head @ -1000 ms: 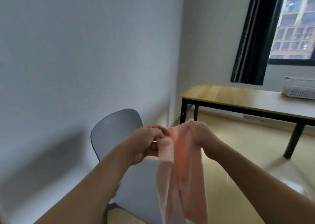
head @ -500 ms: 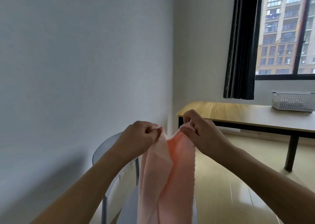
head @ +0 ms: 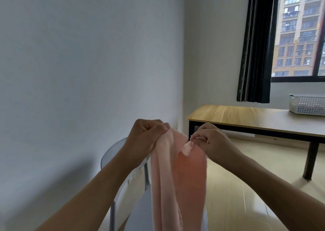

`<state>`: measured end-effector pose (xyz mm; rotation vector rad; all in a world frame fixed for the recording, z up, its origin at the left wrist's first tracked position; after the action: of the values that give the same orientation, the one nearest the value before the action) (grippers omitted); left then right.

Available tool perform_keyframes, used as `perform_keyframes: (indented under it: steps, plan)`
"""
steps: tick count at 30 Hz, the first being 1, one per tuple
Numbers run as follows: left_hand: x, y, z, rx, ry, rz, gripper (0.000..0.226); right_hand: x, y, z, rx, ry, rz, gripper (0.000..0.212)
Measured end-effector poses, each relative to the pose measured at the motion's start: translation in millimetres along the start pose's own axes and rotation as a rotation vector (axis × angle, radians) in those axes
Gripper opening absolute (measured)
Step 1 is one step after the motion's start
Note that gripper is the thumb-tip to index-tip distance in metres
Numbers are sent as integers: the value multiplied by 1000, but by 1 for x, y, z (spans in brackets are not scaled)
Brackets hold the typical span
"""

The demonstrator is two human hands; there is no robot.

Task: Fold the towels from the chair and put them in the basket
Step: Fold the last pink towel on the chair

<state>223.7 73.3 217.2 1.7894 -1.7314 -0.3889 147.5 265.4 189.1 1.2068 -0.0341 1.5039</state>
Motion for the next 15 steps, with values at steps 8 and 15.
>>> perform_keyframes:
  steps: [8,15]
  plan:
    - [-19,6,-8,45,-115,151,39,-8,-4,-5,-205,378,181,10]
    - [-14,3,6,121,471,290,23,9,-9,-11,-322,742,409,17]
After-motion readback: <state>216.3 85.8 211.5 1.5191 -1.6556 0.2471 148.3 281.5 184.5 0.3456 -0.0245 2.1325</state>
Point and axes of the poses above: each hand's wrist, its own y-axis towards the middle knuckle, its own x-axis out of the back of the hand, z = x × y, the point moved 3 cm from there along y, towards the middle knuckle, and after that the axes turned 3 degrees about y, right-handed, at the moved point
